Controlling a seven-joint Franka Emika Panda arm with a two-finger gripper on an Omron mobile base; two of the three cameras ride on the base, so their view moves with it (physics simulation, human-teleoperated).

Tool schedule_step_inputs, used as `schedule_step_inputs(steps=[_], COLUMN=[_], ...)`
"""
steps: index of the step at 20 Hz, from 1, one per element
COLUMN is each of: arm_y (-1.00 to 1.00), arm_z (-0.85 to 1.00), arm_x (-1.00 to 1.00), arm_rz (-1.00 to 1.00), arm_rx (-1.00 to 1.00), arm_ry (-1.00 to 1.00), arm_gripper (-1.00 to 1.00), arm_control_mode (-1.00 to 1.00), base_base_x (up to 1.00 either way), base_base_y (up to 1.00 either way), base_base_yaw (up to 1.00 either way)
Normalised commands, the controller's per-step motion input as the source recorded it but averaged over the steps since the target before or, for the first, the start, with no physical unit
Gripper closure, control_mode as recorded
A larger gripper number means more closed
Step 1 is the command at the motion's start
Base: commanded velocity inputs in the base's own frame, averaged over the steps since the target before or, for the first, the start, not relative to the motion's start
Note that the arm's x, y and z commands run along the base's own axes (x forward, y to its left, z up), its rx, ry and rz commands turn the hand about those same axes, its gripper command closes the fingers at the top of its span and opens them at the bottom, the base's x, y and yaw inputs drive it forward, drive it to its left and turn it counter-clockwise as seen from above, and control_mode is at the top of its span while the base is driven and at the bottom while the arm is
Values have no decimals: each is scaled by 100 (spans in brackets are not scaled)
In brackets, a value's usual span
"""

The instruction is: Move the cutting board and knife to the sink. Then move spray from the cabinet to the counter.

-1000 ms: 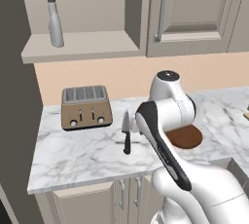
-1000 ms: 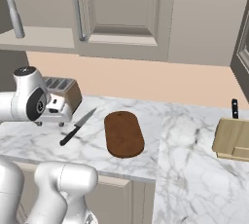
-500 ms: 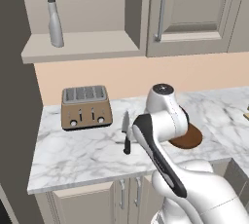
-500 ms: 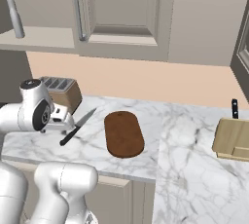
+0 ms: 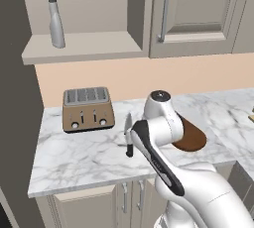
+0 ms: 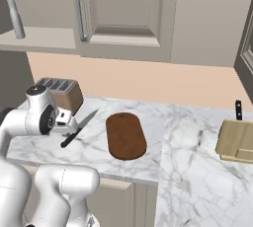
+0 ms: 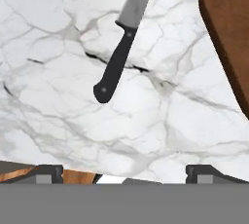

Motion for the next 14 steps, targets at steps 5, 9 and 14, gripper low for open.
schedule_step_inputs(steps=[5,9,14], arm_y=[15,14,9], arm_z=[-18,-23,-26], arm_x=[33,34,34], arm_rz=[-4,-7,-7], arm_rx=[0,0,0], arm_ry=[0,0,0], arm_gripper=[-100,-100,-100], arm_control_mode=[-100,-100,-100], base_base_x=[0,0,0], base_base_y=[0,0,0], base_base_yaw=[0,0,0])
